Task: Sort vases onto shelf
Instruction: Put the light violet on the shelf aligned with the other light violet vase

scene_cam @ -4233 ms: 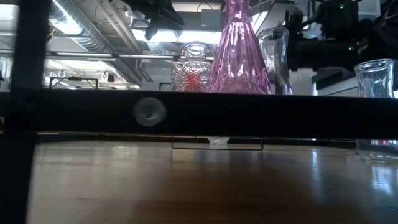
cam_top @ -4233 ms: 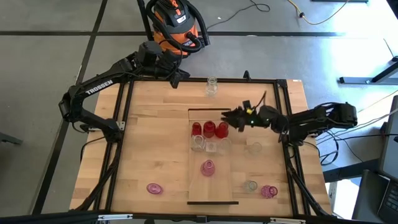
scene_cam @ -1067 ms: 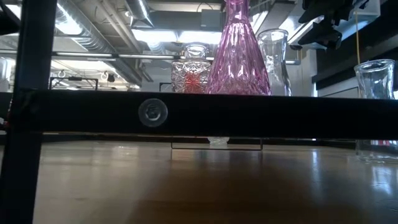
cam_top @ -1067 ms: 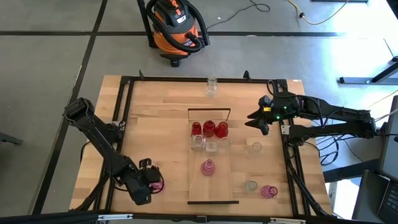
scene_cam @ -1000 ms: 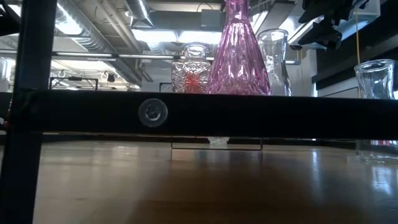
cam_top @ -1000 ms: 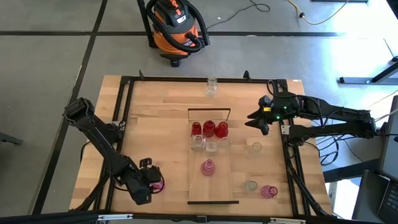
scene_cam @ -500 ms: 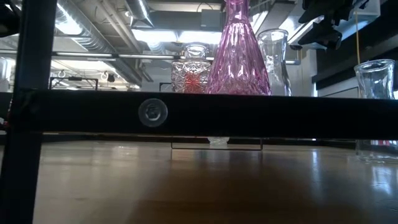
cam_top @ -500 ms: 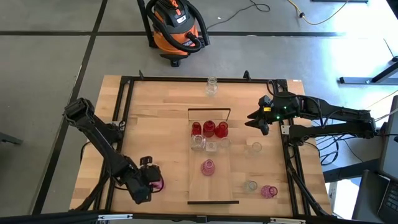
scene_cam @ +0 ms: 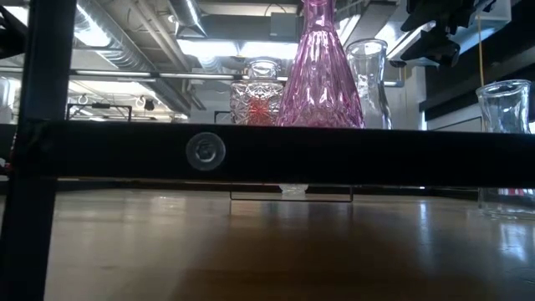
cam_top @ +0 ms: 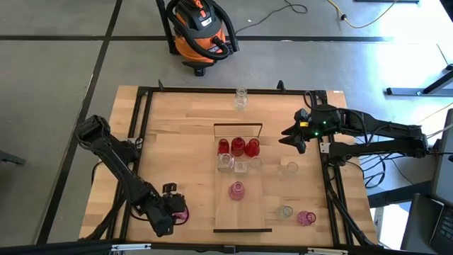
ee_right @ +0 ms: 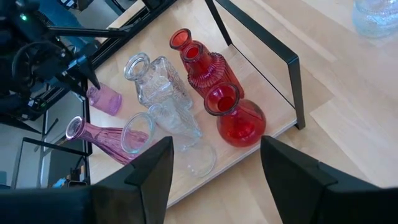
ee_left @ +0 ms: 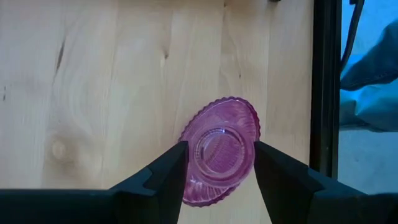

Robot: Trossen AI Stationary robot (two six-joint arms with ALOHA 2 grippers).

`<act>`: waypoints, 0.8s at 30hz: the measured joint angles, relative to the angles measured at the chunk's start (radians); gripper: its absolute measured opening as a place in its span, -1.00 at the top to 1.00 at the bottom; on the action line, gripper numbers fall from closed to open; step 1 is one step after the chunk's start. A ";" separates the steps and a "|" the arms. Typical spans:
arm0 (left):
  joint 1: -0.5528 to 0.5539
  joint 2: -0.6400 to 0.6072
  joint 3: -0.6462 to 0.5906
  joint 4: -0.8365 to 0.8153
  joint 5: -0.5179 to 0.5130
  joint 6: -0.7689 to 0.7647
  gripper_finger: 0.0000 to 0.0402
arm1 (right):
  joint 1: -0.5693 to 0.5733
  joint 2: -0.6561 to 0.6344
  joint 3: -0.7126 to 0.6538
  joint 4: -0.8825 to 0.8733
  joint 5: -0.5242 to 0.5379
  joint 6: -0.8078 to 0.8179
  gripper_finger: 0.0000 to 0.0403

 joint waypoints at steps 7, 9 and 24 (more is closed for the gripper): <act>0.017 0.000 0.001 -0.015 0.007 -0.010 0.12 | 0.000 0.000 0.000 0.000 0.000 0.012 -0.10; 0.028 -0.001 0.001 -0.029 0.008 -0.020 0.16 | 0.000 0.000 0.000 0.000 0.001 0.012 -0.10; 0.130 0.001 0.091 -0.256 -0.017 0.172 0.32 | 0.000 0.000 0.000 0.000 -0.002 0.036 -0.10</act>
